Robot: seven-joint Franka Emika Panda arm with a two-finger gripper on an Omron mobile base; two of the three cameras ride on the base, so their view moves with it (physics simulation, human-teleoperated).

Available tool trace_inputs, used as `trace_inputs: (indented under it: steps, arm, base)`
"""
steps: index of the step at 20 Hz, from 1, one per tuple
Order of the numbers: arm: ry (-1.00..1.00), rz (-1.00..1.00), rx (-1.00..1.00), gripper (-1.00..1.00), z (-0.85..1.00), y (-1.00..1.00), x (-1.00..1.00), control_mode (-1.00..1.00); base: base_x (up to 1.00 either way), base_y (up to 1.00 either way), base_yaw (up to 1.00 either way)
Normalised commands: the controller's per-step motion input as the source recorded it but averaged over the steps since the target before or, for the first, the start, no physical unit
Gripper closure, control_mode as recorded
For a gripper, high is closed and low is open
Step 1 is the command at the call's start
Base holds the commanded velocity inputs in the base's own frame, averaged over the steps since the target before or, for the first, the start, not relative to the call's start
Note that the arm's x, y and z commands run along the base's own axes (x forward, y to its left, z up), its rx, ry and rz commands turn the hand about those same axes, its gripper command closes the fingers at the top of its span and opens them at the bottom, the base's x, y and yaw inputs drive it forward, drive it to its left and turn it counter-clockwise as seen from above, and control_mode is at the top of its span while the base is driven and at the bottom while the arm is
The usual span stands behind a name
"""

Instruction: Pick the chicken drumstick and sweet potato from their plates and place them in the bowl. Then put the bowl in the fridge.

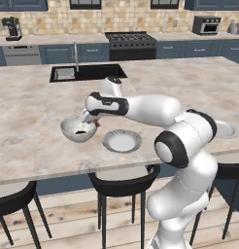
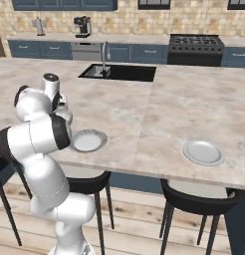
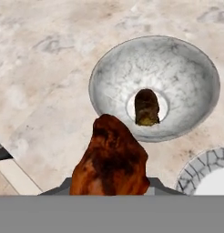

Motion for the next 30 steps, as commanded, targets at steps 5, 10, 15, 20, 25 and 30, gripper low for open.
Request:
trace_inputs:
  steps: [5,10,15,20,25,30]
  arm:
    - [0.00,-0.07,-0.01,1.00,-0.35,0.23,0.30,-1.00]
    - [0.00,-0.04,-0.02,1.00,-0.30,0.19,0.32,-1.00]
    - [0.05,-0.04,0.00,1.00,-0.16,0.23,0.35,-1.00]
    - [0.02,-0.03,0.00,1.00,-0.06,0.23,0.35,-1.00]
    - [0.02,-0.03,0.00,1.00,-0.19,0.18,0.09,-1.00]
    - [0.00,-0.04,0.00,1.00,-0.29,0.07,0.00,-1.00]
  base:
    - [0.00,0.00,0.00]
    - [0.00,0.00,0.00]
    - [0.00,0.00,0.00]
    - [0.00,0.00,0.00]
    - [0.00,0.00,0.00]
    - [0.00,0.00,0.00]
